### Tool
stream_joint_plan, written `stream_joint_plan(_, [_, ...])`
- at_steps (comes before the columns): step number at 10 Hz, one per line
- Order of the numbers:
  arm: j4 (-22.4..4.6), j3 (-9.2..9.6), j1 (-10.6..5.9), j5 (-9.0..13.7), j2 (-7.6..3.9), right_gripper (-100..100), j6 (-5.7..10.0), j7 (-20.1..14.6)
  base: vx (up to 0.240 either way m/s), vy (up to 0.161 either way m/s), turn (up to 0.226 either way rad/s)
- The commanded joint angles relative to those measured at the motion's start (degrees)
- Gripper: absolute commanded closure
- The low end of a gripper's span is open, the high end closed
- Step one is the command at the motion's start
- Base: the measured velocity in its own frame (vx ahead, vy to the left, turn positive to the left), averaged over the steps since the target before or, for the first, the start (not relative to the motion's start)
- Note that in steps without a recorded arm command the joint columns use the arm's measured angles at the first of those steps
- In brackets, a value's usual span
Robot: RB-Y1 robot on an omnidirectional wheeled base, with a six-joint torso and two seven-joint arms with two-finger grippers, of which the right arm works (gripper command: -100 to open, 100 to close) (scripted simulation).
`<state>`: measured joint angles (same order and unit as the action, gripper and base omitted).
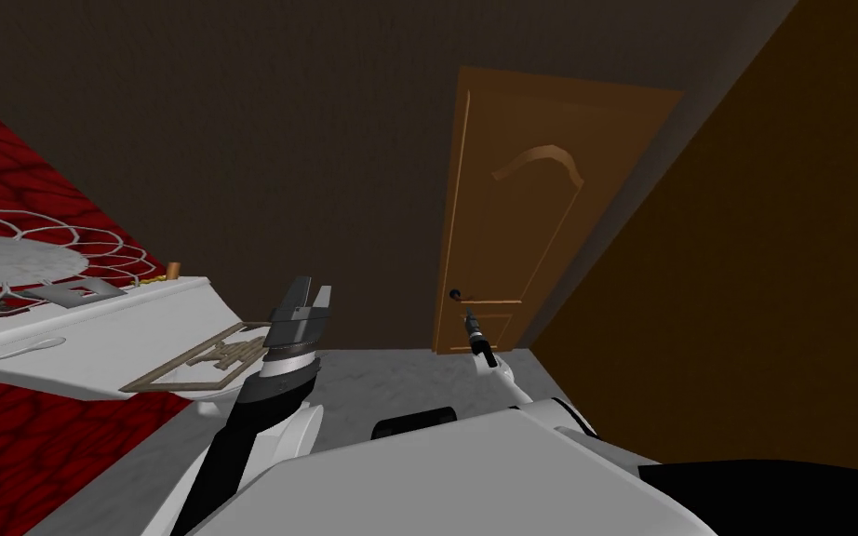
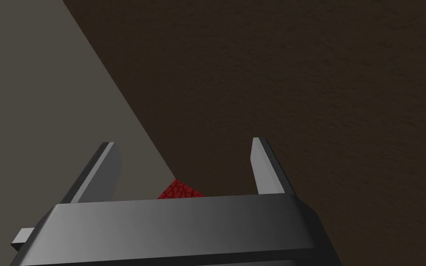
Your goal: Pull the door open
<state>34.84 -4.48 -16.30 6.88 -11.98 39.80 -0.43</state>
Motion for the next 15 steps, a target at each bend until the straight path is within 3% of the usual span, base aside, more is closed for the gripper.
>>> stream_joint_plan(1, [-1.58, -0.04, -0.78, 0.08, -0.17, -100, 0.48, 0.0, 0.036, -0.028, 0.01])
stream_joint_plan(4, [-4.91, -0.23, -2.33, 0.41, -0.5, -100, 1.0, 0.31, 0.039, -0.037, 0.039])
stream_joint_plan(5, [-4.58, -0.17, -2.16, 0.33, -0.52, -100, 1.07, 0.13, 0.023, -0.021, 0.015])
stream_joint_plan(6, [-5.13, -0.5, -1.43, 0.66, -1.9, -100, 1.81, -0.98, 0.098, 0.005, 0.139])
stream_joint_plan(8, [-5.59, -0.89, -0.45, 1.04, -3.55, -100, 2.58, -2.31, 0.173, 0.025, 0.139])
stream_joint_plan(10, [-5.59, -0.89, -0.45, 1.04, -3.55, -100, 2.58, -2.31, 0.096, 0.015, 0.01])
stream_joint_plan(11, [-6.11, -1.34, 0.68, 1.48, -5.44, -100, 3.46, -3.86, 0.124, 0.029, 0.189])
stream_joint_plan(13, [-6.11, -1.34, 0.68, 1.48, -5.44, -100, 3.46, -3.86, 0.08, 0.014, 0.05])
stream_joint_plan(15, [-6.46, -1.64, 1.42, 1.77, -6.69, -100, 4.05, -4.88, 0.044, 0.009, 0.065])
